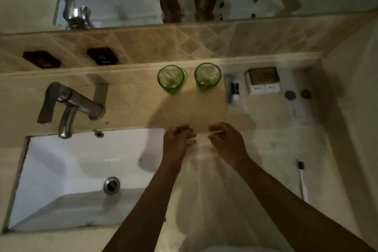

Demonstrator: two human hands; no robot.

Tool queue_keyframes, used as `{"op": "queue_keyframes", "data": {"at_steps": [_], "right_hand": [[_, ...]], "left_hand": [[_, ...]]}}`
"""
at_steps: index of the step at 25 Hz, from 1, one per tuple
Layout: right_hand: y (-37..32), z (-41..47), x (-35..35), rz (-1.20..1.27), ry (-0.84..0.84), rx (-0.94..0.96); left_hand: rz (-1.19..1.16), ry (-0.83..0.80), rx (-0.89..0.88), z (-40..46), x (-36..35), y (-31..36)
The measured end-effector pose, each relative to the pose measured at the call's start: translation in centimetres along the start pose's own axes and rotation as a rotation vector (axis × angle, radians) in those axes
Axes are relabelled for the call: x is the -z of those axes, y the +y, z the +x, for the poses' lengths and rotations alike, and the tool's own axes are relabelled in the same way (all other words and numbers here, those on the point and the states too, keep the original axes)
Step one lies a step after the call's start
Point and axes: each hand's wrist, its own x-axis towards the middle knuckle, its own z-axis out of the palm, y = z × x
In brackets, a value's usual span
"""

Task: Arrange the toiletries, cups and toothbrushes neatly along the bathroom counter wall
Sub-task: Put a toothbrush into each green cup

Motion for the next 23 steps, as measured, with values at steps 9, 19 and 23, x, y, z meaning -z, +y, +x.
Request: {"op": "queue_keyframes", "data": {"at_steps": [9,19,23], "right_hand": [[13.7,-12.3,14.4,-0.14,0.325,-0.132],[18.8,-12.7,20.1,-0.219,0.289,-0.213],[19.6,-12.0,20.9,-0.25,0.228,-0.19]], "left_hand": [[0.27,-0.316,0.192,-10.1,-8.7,-10.1],[0.772,-0.193,0.054,-14.1,-14.9,-12.6],[0.865,-0.194,0.039,-15.6,-15.9,-13.4]]}}
